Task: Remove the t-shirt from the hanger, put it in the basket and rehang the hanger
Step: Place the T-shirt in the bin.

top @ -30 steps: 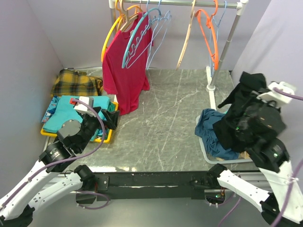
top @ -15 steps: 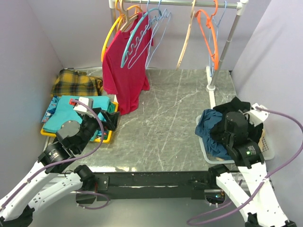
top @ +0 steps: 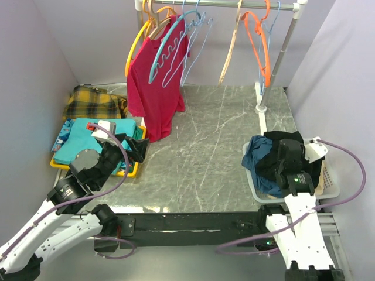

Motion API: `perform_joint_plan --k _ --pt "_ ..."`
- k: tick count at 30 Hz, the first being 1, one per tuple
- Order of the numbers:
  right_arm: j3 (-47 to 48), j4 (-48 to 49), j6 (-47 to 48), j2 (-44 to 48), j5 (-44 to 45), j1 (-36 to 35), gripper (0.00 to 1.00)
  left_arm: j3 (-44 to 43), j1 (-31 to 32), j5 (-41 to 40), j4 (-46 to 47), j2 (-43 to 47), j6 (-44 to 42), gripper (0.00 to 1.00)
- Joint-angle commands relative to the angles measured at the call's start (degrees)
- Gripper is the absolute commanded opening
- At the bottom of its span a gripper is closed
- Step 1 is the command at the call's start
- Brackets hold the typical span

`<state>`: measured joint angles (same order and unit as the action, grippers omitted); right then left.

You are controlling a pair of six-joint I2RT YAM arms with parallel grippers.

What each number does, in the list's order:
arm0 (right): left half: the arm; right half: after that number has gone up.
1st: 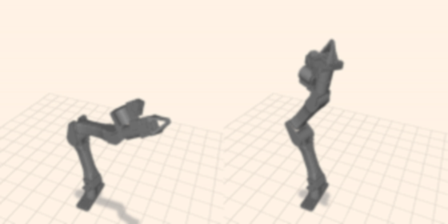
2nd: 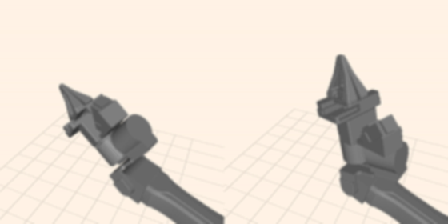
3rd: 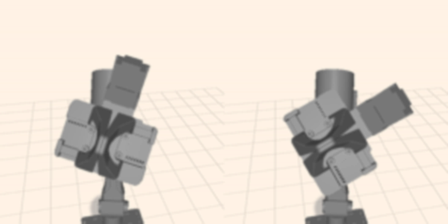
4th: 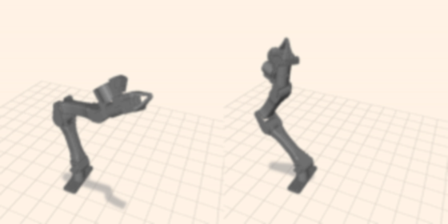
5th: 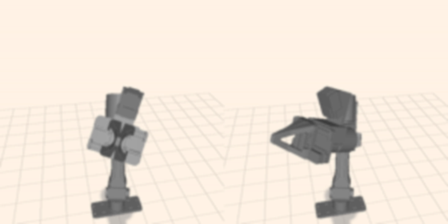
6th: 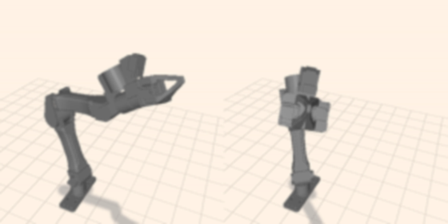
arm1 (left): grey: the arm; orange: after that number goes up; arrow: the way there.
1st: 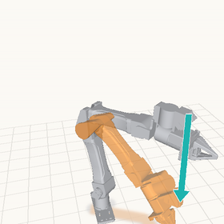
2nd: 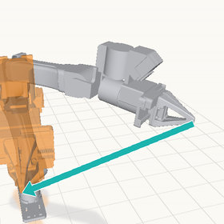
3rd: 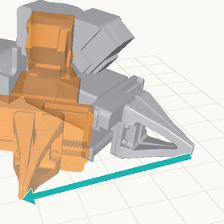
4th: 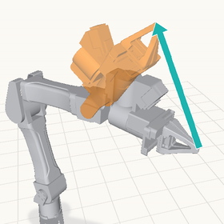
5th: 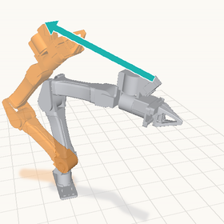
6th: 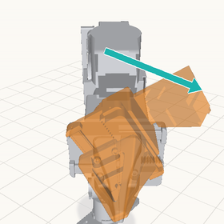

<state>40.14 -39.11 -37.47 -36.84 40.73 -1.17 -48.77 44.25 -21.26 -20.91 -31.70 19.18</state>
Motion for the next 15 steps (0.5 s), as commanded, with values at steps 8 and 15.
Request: perform_joint_plan --k 8,15 --pt "-4.2 7.0 1.6 -0.1 -12.7 10.0 0.54 -3.3 0.1 -0.6 1.3 -0.3 -0.8 0.99" --pt "4.5 0.9 4.9 4.3 -16.3 10.0 0.79 -5.4 0.2 -1.5 1.9 -1.3 -2.2 0.99"
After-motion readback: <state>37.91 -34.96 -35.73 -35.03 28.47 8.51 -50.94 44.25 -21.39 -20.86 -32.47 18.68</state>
